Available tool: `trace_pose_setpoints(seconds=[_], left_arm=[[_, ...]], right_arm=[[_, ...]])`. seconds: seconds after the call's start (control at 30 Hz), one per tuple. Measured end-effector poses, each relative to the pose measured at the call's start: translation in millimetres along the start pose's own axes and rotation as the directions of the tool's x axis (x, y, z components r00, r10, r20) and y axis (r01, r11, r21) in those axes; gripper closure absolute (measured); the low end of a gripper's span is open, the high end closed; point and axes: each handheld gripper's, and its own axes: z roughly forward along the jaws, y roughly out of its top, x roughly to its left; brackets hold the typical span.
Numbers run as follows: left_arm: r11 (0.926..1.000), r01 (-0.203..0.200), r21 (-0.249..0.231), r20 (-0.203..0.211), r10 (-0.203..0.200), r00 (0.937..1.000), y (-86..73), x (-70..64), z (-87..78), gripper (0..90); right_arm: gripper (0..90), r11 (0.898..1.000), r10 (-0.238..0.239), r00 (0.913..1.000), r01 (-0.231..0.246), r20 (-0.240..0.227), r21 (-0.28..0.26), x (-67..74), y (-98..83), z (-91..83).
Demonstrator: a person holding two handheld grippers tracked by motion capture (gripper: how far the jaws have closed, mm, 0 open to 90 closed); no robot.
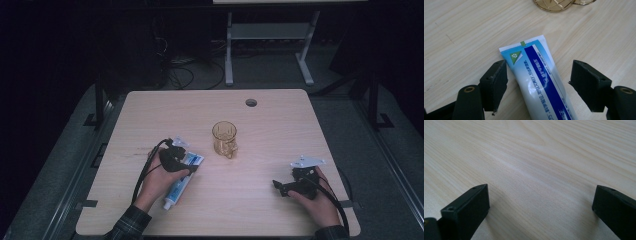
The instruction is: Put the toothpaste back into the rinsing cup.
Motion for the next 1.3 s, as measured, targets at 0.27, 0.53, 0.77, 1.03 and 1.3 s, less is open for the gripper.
trace_pose_setpoints(seconds=[0.27,0.53,0.77,1.03,1.3], left_arm=[[0.9991,0.009,0.041,-0.043,-0.007,0.999,0.7,-3.5,14.1,29.7],[0.9984,0.015,0.054,-0.054,-0.012,0.9985,-1.9,-2.6,17.4,30.2],[0.9975,0.004,0.07,-0.059,0.0,0.9983,-0.5,-6.1,15.8,40.0],[0.9966,-0.004,0.082,-0.055,0.008,0.9984,0.2,-5.7,13.8,47.9],[0.9925,-0.008,0.122,-0.053,0.014,0.9985,4.4,-5.0,12.7,56.5]], right_arm=[[0.5,1.0,0.0,1.0,0.0,0.0,0.0,0.0,0.0,0.0],[0.5,1.0,-0.002,1.0,0.002,-0.001,0.002,0.0,0.6,0.4],[0.5,1.0,-0.003,1.0,0.003,-0.002,0.002,0.0,0.6,0.4],[0.5,1.0,-0.001,1.0,0.001,-0.001,0.002,0.2,0.8,0.6],[0.5,1.0,-0.001,1.0,0.001,-0.001,0.002,0.2,0.9,0.7]])
